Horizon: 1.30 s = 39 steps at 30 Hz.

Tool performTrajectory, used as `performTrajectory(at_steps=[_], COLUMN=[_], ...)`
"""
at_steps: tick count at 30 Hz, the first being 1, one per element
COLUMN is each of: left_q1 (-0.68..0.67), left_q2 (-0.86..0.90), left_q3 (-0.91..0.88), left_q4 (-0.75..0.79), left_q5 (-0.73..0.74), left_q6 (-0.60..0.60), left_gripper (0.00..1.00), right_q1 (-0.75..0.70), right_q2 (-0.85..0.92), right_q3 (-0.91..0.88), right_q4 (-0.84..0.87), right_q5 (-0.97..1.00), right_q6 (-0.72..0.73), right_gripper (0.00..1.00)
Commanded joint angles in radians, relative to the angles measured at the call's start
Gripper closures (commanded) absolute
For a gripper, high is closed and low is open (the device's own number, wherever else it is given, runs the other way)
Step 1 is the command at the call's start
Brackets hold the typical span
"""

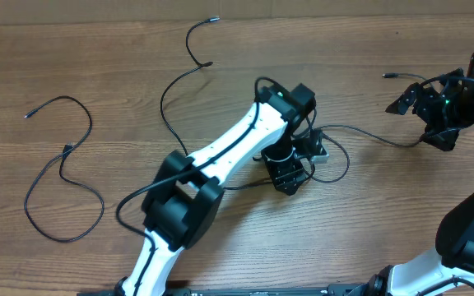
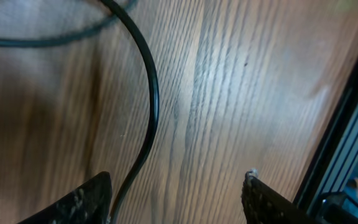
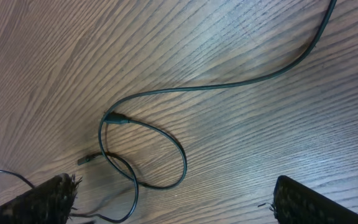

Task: Untangle cables
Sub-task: 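Move the left gripper to the middle cable and grasp it, then lift the cable with the left gripper and pull it toward the top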

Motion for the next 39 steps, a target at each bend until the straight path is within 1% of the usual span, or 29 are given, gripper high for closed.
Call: performTrajectory(at_steps=[1,6,10,12,13,15,16,18,20,21,22,26,29,35,39], left_q1=[-0.014,-0.015,-0.021,-0.031,-0.042,-0.056,-0.062,-0.069,-0.072,-0.072,-0.072,-0.051,-0.02,0.049,0.116], left_q2=[0.05,0.091,0.092,0.092,0.092,0.092,0.092,0.092,0.092,0.092,0.088,0.032,-0.072,-0.334,-0.492], left_q3=[-0.002,-0.002,-0.005,-0.006,-0.01,-0.01,-0.01,-0.01,-0.01,-0.01,-0.008,0.026,0.083,0.177,0.189], left_q4=[0.042,0.136,0.164,0.175,0.193,0.206,0.211,0.22,0.223,0.223,0.221,0.182,0.147,0.167,0.201], left_q5=[-0.008,-0.019,-0.023,-0.065,-0.138,-0.216,-0.246,-0.262,-0.267,-0.271,-0.276,-0.344,-0.343,-0.33,-0.327], left_q6=[0.008,-0.046,-0.061,-0.08,-0.129,-0.18,-0.206,-0.238,-0.265,-0.282,-0.304,-0.397,-0.431,-0.432,-0.432], left_gripper=[0.35,0.37,0.44,0.49,0.51,0.58,0.64,0.7,0.83,0.93,0.95,0.96,0.96,0.96,0.96], right_q1=[-0.002,-0.002,-0.002,-0.002,-0.002,-0.002,-0.002,-0.002,-0.002,-0.002,-0.002,-0.002,-0.002,-0.002,-0.002], right_q2=[0.001,0.001,0.001,0.001,0.001,0.001,0.001,0.001,0.001,0.001,0.001,0.001,0.001,0.001,0.001], right_q3=[0.032,0.032,0.032,0.032,0.032,0.032,0.032,0.032,0.032,0.032,0.032,0.032,0.032,0.032,0.032], right_q4=[0.005,0.005,0.009,0.012,0.013,0.013,0.013,0.014,0.013,0.013,0.013,0.013,0.013,0.008,0.008], right_q5=[0.006,0.006,0.006,0.006,0.006,0.006,0.006,0.006,0.006,0.006,0.006,0.006,0.006,0.006,0.006], right_q6=[-0.01,-0.01,-0.01,-0.01,-0.01,-0.01,-0.01,-0.01,-0.01,-0.01,-0.01,-0.01,-0.01,-0.01,-0.01], right_gripper=[0.0,0.0,0.0,0.0,0.0,0.0,0.0,0.0,0.0,0.0,0.0,0.0,0.0,0.0,0.0])
